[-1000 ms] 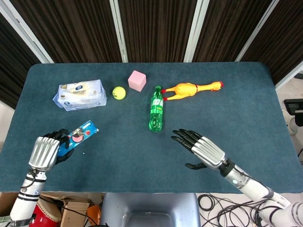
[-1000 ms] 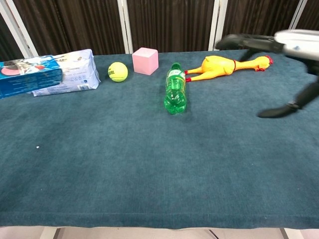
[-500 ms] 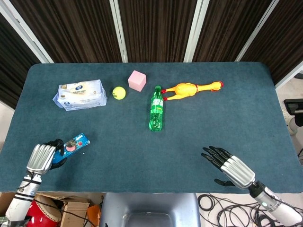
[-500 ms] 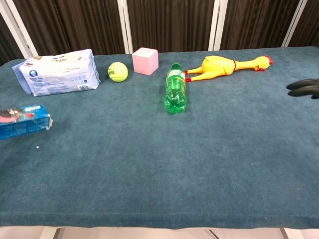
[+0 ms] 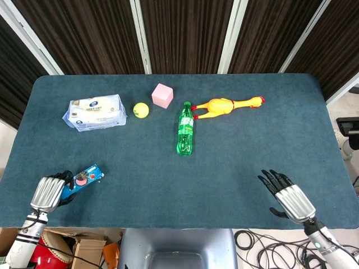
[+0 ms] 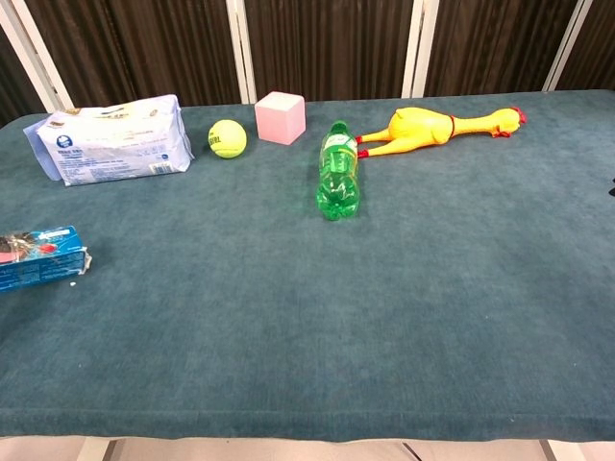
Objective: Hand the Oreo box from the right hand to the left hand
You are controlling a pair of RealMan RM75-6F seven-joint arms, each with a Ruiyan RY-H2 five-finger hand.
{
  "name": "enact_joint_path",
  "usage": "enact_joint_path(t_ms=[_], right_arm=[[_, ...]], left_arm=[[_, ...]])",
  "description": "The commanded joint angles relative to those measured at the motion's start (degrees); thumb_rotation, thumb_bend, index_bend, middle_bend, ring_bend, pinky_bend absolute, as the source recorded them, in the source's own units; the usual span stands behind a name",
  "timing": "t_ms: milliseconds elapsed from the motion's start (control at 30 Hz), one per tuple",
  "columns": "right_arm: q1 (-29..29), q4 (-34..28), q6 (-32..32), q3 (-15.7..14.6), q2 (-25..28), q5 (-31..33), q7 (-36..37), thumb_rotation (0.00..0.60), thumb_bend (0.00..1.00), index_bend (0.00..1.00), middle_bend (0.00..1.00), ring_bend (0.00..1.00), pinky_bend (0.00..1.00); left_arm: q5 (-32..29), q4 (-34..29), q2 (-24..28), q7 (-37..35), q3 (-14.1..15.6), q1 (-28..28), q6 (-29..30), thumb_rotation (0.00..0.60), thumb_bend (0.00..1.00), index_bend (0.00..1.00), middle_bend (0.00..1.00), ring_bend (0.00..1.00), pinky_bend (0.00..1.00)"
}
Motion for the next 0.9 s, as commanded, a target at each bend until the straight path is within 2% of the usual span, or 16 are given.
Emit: enact_joint_path(t_ms=[33,100,167,300,567,733,900], right_arm=[[0.0,0.0,-0.5,0.1,0.0,-0.5,-0.1,0.6,0.12,0.0,0.02,0.01,0.17],[0.0,-0.1,-1.0,0.1,0.0,-0.7,-0.4,0.6,0.12,0.0,0.02,0.01,0.17],[0.0,-0.3,-1.2,0.3,0.1,-0.8,-0.5,0.6,0.12,0.0,0.02,0.01,0.17],[-0.3,-0.8,-0.8,0.7,0.2,-1.2,-0.4,0.6,0.12,0.0,0.02,0.01,0.17],[-0.8,-1.6,0.4,1.6,0.5,-2.3,0.1,0.6,0.12,0.0,0.02,0.01,0.17],[-0.9,-1.9,0.0,1.8,0.7,-2.4,0.1,0.6,0.12,0.0,0.02,0.01,0.17],[-1.0,-1.9,-0.1,2.0,0.7,-2.6,0.4,0.6,0.12,0.0,0.02,0.01,0.17]], left_arm=[[0.1,0.0,0.2,-0.6,0.4,-0.2,-0.8,0.6,0.27,0.14,0.17,0.24,0.52],[0.0,0.1,0.2,-0.7,0.3,-0.3,-0.9,0.6,0.27,0.08,0.1,0.14,0.52],[-0.3,0.2,0.0,-0.5,0.2,-0.1,-0.8,0.6,0.26,0.03,0.03,0.08,0.46],[-2.6,-1.5,0.2,1.6,-0.6,0.7,-0.7,0.6,0.23,0.0,0.0,0.01,0.39],[-5.7,-7.9,2.4,8.8,-0.9,2.5,0.3,0.6,0.22,0.0,0.0,0.0,0.3],[-6.4,-7.9,2.1,9.0,-0.8,1.9,-1.8,0.6,0.19,0.0,0.0,0.0,0.28],[-4.4,-7.5,1.0,8.5,-0.5,2.3,0.2,0.6,0.15,0.0,0.0,0.0,0.28]])
